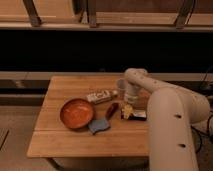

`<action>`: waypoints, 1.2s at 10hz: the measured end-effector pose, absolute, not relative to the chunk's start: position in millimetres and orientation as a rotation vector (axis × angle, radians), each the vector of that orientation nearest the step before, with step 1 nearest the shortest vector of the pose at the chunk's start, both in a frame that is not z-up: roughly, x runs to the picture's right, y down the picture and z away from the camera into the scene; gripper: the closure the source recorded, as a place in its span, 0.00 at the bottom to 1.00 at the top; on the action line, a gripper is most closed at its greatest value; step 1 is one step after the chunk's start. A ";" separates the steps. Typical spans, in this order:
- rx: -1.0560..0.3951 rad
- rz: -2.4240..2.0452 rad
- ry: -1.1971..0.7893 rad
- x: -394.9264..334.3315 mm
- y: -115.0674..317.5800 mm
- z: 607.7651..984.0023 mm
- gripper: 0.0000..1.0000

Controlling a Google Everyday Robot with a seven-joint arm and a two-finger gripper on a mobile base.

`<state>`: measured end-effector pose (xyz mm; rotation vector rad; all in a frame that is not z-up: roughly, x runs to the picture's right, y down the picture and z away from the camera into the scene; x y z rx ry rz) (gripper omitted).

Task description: Place the eraser in the ceramic cup

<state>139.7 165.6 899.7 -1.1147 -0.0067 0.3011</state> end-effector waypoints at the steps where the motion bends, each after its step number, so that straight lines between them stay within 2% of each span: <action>1: -1.115 0.306 -0.002 141.1 167.6 900.4 0.96; 2: -1.107 0.311 0.003 142.0 167.0 900.5 1.00; 5: -1.028 0.369 0.025 143.1 138.4 893.1 1.00; 7: -0.953 0.448 0.040 133.2 98.6 871.7 1.00; 9: -0.847 0.521 0.045 105.4 43.5 828.4 1.00; 12: -0.674 0.563 0.016 79.2 -23.4 786.4 1.00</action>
